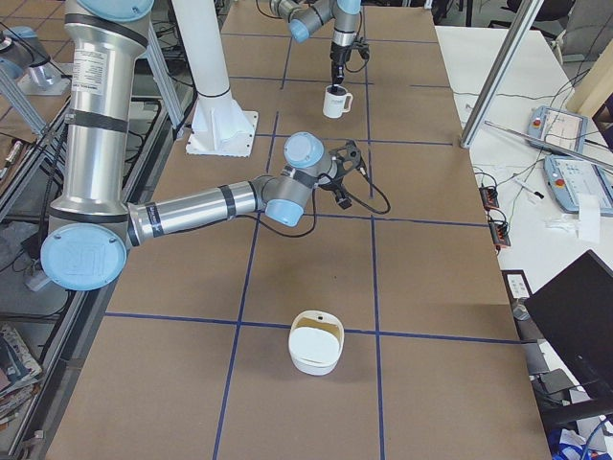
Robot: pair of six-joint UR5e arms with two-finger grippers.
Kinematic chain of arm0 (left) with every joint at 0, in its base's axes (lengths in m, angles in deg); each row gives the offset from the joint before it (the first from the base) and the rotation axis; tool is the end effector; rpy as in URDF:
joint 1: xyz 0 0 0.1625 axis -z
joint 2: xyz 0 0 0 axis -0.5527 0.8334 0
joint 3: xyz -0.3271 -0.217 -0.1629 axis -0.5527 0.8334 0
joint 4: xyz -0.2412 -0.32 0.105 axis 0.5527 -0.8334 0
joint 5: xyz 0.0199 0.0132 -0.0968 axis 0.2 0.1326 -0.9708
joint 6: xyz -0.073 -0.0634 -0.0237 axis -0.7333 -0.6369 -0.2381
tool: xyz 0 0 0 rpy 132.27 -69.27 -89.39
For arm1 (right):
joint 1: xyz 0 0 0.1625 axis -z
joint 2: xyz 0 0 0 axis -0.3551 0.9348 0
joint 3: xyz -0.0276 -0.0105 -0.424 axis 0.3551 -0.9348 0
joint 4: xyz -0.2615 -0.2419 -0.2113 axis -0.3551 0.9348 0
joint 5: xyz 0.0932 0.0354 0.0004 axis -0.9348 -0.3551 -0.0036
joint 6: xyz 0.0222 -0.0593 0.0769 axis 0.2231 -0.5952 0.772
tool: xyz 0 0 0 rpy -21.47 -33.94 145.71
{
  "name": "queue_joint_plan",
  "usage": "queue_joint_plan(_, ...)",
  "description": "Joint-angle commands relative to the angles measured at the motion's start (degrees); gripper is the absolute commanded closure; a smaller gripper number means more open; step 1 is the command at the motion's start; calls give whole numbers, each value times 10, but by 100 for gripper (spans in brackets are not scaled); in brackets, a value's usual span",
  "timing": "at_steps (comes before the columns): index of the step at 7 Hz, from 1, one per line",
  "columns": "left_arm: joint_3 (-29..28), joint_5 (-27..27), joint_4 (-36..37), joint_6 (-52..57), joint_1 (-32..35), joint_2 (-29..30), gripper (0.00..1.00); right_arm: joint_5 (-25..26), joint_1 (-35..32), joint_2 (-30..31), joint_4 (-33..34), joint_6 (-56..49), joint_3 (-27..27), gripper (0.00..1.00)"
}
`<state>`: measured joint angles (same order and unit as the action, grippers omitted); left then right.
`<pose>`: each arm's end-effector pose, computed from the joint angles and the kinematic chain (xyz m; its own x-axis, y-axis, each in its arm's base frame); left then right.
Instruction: Left arm hands cup to right arm to dump lemon
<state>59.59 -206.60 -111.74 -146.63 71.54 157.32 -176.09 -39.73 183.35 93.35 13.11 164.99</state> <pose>0.4780 -0.4723 0.1417 0.5936 -0.1741 -0.7857 0.0411 0.9816 -0.1864 -0.1497 -0.4182 0.4245 0.4512 -0.4435 0.7744 -0.1565 0.8150 0.5580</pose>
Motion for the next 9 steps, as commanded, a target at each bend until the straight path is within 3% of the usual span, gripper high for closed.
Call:
queue_joint_plan(1, -46, 17, 1, 0, -15, 45, 100, 50, 42, -34, -16, 28, 25, 0)
queue_joint_plan(2, -66, 16, 0, -20, -15, 63, 100, 68, 57, -49, -16, 37, 34, 0)
queue_joint_plan(5, -143, 13, -3, -144, -15, 147, 100, 243, 160, -50, -16, 35, 75, 1)
queue_joint_plan(6, -149, 13, -3, -176, -15, 159, 100, 323, 217, -56, -16, 35, 81, 1)
queue_joint_plan(8, -189, 13, -2, -223, -15, 203, 100, 578, 371, -59, -16, 28, 80, 1)
queue_joint_plan(9, -193, 13, -1, -225, -16, 210, 100, 673, 435, -71, -15, 27, 71, 1)
